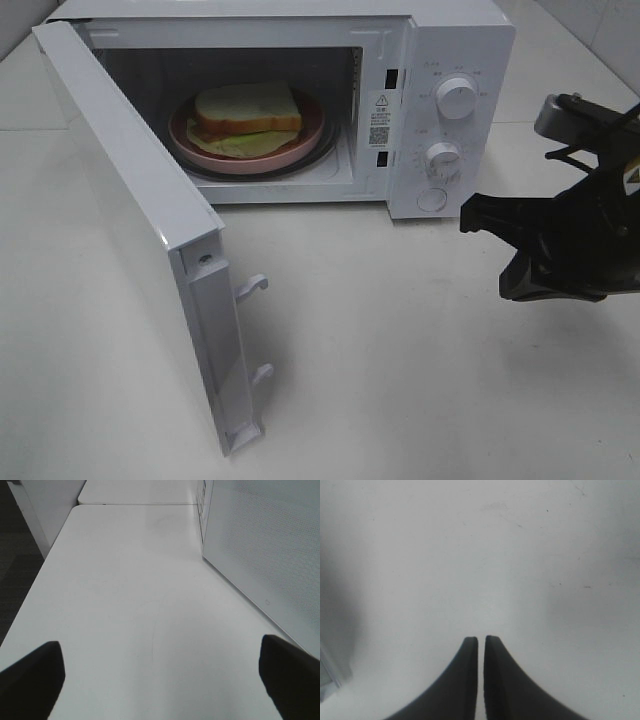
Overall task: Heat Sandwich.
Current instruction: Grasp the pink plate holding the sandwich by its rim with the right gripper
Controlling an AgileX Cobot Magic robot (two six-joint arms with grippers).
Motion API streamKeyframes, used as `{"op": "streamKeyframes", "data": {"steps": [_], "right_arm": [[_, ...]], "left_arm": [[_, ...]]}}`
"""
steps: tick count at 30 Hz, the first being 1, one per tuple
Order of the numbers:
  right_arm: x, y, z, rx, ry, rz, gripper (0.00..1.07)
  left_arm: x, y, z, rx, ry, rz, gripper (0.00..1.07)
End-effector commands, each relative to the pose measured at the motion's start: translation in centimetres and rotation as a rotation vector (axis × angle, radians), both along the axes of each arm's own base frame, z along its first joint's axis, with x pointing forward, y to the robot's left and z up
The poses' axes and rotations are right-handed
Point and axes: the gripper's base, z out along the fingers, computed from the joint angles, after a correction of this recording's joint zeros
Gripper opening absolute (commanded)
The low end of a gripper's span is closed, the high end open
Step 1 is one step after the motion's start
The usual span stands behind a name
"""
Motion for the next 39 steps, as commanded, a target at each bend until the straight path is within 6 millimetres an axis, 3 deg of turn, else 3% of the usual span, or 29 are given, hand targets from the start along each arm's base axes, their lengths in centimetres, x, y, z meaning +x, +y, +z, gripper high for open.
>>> {"op": "streamKeyframes", "data": {"steps": [1, 10, 16, 24, 39], "right_arm": [[-0.1, 0.0, 0.8, -0.045, 0.002, 0.095, 0.09], [-0.3, 0.0, 2.7, -0.185, 0.039, 0.474, 0.09], [-0.5, -0.1, 2.9, -0.256, 0.033, 0.696, 0.09], [-0.9, -0.4, 2.8, -0.383, -0.011, 1.141, 0.09], [-0.9, -0.5, 2.8, -0.494, -0.106, 1.606, 0.14]], "left_arm": [[-0.3, -0.1, 0.0, -0.003, -0.031, -0.001, 1.01], [-0.3, -0.1, 0.0, -0.003, -0.031, -0.001, 1.01], [-0.3, -0.1, 0.0, -0.003, -0.031, -0.001, 1.01], [-0.3, -0.1, 0.0, -0.003, -0.031, -0.001, 1.01], [-0.3, -0.1, 0.0, -0.003, -0.031, -0.001, 1.01]]}}
